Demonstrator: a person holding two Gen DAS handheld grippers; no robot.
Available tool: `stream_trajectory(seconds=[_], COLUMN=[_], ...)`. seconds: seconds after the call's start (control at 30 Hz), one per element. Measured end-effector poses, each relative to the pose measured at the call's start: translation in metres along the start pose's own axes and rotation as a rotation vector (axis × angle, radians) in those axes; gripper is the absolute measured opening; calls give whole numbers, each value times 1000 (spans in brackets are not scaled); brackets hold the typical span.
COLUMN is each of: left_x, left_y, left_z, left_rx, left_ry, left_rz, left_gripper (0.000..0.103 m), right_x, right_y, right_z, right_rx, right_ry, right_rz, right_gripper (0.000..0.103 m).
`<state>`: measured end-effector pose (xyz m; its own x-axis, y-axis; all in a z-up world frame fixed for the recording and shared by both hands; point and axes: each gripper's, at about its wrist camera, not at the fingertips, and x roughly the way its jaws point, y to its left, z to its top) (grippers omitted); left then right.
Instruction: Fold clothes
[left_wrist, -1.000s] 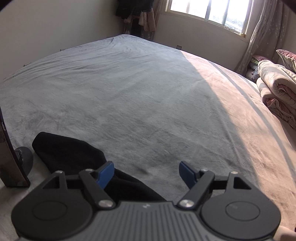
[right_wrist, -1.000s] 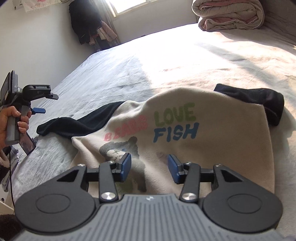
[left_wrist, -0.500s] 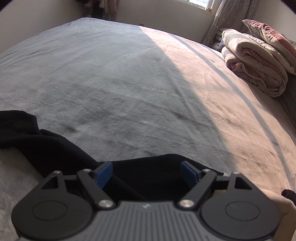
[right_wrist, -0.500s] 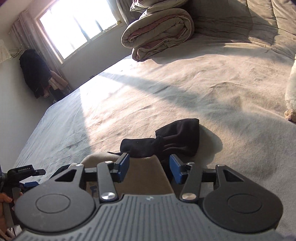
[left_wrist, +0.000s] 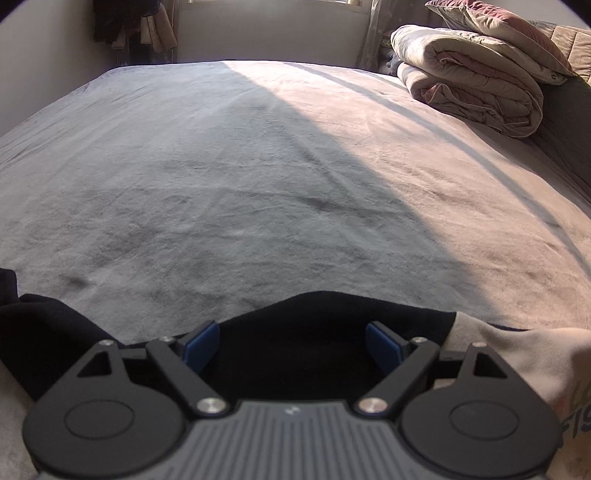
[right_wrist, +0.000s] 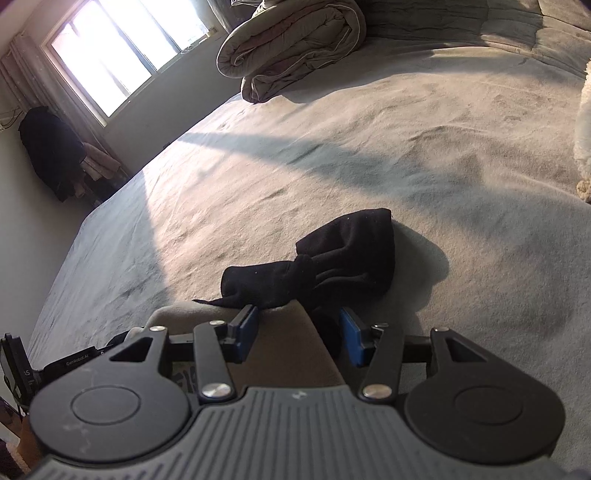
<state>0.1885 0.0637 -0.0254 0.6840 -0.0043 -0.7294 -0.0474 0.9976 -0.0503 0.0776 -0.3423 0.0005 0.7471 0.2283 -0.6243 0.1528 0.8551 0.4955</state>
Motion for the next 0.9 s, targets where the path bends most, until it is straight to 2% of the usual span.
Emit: stream_trajectory(seconds=[0.1,0.17,0.23,0.33,0.43,0.57,0.67,0.73,0.8,0.83,0.87,0.9], left_x=[0,-2,-1,5,16,25,24,23,20,18,15,12], left_y=[-4,-2,1,-2,-4,-8,-15,-19,-23,-25,-28,-31], left_z=[6,13,18,27,31,28,23,19,16,15,14,13], left_rx=[28,2,-19,28,57,82,121,154,182,196,207,213], left_ry=[-20,-30,-18,3,35,40,34,36,38,38,41,48], left_rz=[-7,-25,-52,-67,-81,-90,-98,-100,-103,-106,-113,-127], left_gripper=[87,87,87,87,87,87,86,83,78,69,52,30], right_x=[-5,-9,-11,-8,4,37,59,66,67,67,65,61], right_y=[1,2,3,5,18,41,42,40,40,41,42,44], right_z=[1,2,4,12,26,39,41,39,36,35,33,32], right_rx=[-7,-13,-14,-4,-78,-235,-257,-265,-282,-287,-295,-305], right_ry=[-33,-59,-80,-81,-32,33,112,146,174,184,183,173], right_rz=[-14,-25,-38,-52,-7,-56,-57,-50,-47,-49,-59,-72], right_gripper=[53,53,53,53,53,53,54,49,19,17,13,11])
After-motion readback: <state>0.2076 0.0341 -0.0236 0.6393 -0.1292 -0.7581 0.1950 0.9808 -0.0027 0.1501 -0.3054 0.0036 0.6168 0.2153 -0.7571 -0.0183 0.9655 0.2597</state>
